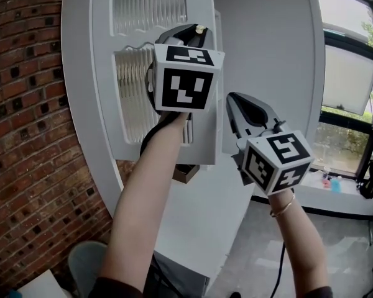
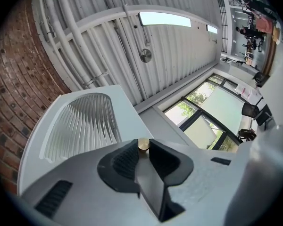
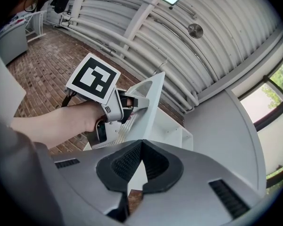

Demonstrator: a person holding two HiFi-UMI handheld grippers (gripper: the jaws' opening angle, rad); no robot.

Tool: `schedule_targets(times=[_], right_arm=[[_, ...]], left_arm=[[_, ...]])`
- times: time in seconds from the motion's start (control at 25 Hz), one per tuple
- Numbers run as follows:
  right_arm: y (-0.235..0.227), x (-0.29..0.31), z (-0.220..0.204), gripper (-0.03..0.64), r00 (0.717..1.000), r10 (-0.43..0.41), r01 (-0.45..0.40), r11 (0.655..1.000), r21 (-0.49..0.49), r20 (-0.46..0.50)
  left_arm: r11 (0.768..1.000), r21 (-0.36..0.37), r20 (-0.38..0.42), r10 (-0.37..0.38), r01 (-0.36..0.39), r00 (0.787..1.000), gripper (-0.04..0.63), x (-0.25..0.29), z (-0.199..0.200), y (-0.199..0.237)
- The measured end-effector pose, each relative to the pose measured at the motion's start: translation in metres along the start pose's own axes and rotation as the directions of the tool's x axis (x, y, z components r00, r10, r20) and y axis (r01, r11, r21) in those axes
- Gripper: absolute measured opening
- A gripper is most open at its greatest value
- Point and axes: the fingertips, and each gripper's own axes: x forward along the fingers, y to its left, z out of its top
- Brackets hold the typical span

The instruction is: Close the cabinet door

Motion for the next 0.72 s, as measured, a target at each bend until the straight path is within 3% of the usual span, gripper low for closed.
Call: schedule_targets(times=[0.44, 0.72], right_arm=[[-0.034, 0.046, -0.053, 0.001, 0.995, 0.096, -0.097, 0.994, 0.056, 0.021], [-0.049, 0.088, -0.088, 0.001, 0.978, 0.202, -0.206, 0.97, 0.127, 0.042]], left_arm=[[0.993, 0.08, -0.053, 0.095, -0.091, 0.994, 0.077, 0.062, -0.05, 0.004], [0.97, 0.153, -0.116, 0.21, -0.192, 0.971, 0.077, 0.094, -0.088, 0.025]])
